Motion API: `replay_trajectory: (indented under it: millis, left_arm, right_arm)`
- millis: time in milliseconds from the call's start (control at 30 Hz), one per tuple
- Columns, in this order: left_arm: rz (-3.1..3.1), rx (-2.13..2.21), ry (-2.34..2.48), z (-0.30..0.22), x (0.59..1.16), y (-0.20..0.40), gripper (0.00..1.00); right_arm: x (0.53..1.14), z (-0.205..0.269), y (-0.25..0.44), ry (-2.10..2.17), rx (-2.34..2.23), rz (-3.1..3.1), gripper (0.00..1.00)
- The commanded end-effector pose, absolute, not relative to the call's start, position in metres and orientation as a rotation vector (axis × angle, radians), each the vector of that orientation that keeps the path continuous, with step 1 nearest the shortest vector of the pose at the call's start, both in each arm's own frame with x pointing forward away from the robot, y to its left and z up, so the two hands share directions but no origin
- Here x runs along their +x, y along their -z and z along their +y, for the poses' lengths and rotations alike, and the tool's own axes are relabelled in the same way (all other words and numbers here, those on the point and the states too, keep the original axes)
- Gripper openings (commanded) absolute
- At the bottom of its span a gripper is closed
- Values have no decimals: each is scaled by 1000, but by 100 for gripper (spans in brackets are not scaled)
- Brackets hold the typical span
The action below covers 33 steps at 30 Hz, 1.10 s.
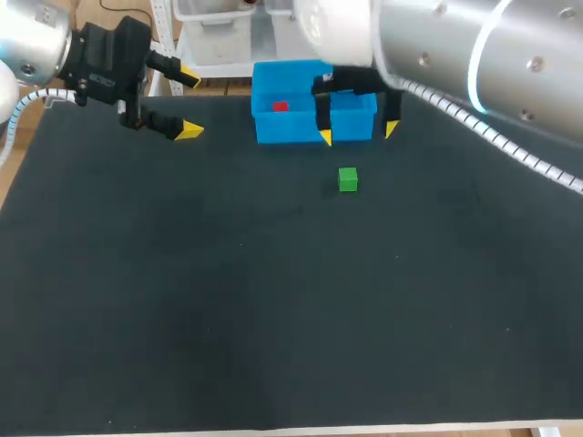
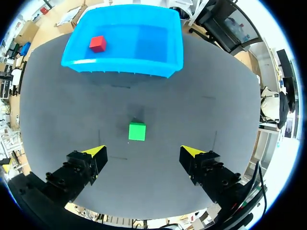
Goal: Use the left arm to pick the red cube and place it into the blue plastic box first, then use the right arm to grasp the green cube and put it into the same blue plastic box after the first action is fully finished.
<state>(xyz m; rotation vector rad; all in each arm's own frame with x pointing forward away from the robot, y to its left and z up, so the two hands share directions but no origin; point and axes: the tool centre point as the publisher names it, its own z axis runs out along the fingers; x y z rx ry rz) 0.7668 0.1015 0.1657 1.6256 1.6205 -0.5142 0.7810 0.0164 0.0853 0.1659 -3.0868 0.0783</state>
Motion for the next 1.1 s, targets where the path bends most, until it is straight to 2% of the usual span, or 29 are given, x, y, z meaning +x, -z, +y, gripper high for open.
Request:
replay_trajectory:
  millis: [33, 1100]
  left_arm:
    - [1614, 1626, 515, 102, 767, -165, 100]
    - [1614, 1626, 515, 102, 767, -165, 100]
  right_arm:
    - [779, 21, -76, -93, 170, -3094, 100]
    - [778, 25, -58, -168, 108, -3165, 100]
